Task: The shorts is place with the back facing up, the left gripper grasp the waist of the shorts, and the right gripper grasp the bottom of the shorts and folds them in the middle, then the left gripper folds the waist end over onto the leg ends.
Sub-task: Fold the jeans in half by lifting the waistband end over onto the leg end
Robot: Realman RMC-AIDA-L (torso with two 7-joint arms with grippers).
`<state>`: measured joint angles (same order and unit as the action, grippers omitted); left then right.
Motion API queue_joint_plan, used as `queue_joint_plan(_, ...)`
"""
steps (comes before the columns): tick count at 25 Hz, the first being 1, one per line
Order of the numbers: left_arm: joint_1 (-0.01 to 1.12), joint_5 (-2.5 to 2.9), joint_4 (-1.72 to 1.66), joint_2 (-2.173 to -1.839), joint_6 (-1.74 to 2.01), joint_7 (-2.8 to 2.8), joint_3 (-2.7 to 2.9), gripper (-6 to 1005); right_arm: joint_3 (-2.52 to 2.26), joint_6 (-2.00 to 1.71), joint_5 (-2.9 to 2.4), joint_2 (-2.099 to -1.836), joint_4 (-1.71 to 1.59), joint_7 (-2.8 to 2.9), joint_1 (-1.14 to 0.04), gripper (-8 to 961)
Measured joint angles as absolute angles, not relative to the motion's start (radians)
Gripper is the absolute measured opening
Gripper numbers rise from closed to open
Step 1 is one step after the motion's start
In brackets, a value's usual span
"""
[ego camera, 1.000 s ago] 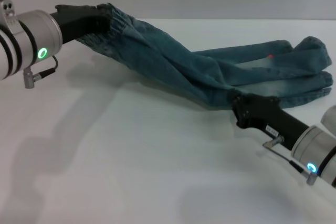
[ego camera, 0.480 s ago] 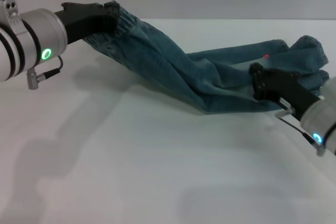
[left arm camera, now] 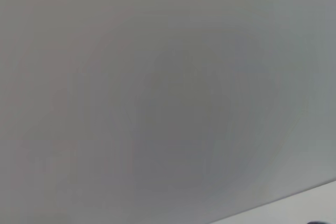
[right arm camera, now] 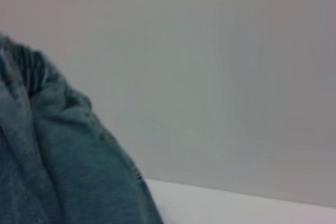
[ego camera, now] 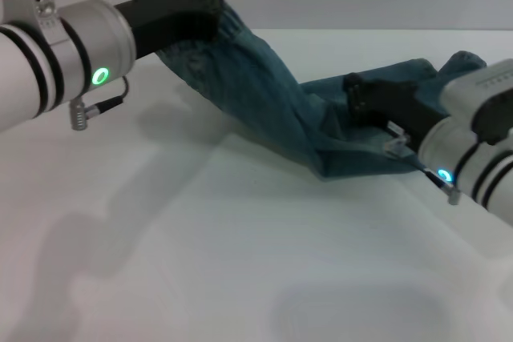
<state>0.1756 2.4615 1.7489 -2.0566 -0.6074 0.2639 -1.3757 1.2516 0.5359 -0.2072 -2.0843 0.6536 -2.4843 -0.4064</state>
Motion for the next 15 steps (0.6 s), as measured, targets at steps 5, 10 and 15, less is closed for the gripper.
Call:
queue_joint_plan(5,0.183,2.458,1.786,-2.056,-0.604,0.265,-1.343,31,1.186,0.489,-0.207,-2.085,0.652,-2.408,-0.461,-1)
queue_joint_plan(10,0.195,2.456,1.806,-2.058,-0.594,0.275,-1.307,31,1.107,0.444,-0.207,-2.086,0.652,-2.343,-0.530,-1)
queue_joint_plan(15,0.208,2.455,1.802,-2.058,-0.579,0.276,-1.291,31,1.047,0.430,-0.203,-2.088,0.656,-2.300,-0.576,-1)
